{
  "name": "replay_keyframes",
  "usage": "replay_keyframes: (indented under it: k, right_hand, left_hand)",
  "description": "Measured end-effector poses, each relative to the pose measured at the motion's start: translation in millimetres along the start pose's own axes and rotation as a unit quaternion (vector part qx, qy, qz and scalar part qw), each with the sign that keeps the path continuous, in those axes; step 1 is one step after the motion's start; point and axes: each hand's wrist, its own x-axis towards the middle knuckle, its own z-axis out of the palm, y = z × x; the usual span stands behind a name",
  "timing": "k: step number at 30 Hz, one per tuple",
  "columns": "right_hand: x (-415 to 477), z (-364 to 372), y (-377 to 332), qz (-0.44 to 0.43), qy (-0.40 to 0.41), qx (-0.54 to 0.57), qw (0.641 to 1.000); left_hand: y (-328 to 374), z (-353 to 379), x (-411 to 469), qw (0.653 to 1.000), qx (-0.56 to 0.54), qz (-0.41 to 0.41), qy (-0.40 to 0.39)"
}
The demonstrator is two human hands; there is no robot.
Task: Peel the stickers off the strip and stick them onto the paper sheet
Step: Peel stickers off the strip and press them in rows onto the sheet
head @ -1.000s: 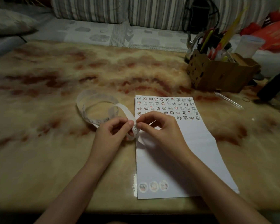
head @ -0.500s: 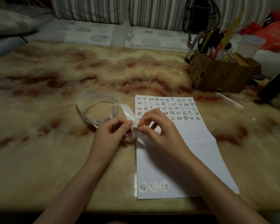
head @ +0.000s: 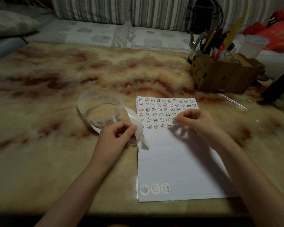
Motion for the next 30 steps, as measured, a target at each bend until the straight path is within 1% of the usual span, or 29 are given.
replay_keyframes:
  k: [3, 8, 13, 20, 27, 30]
  right_hand:
    - [8.3, -12.3, 8.2, 0.013, 0.025, -0.043, 0.999]
    - [14.8, -13.5, 14.6, 0.019, 0.018, -0.105, 0.994]
    - [13.6, -9.8, 15.2, 0.002, 0.019, -0.112, 0.994]
    - [15.8, -9.9, 17.7, 0.002, 0.01, -0.123, 0.992]
    - [17.6, -8.2, 22.0, -0.01, 0.021, -0.135, 0.991]
    - [19.4, -6.8, 25.7, -0.014, 0.03, -0.159, 0.987]
  left_hand:
    - [-1.0, -0.2, 0.0, 1.0, 0.022, 0.005, -0.009]
    - [-1.9, 0.3, 1.3, 0.999, 0.038, 0.003, -0.011]
    - [-2.2, -0.2, 0.7, 0.999, 0.039, 0.003, -0.013]
    - [-2.6, -0.1, 0.7, 0.999, 0.042, 0.001, -0.014]
    - [-4.0, -0.3, 1.1, 0.999, 0.048, 0.003, -0.019]
    - [-3.6, -0.4, 0.7, 0.999, 0.049, 0.006, -0.018]
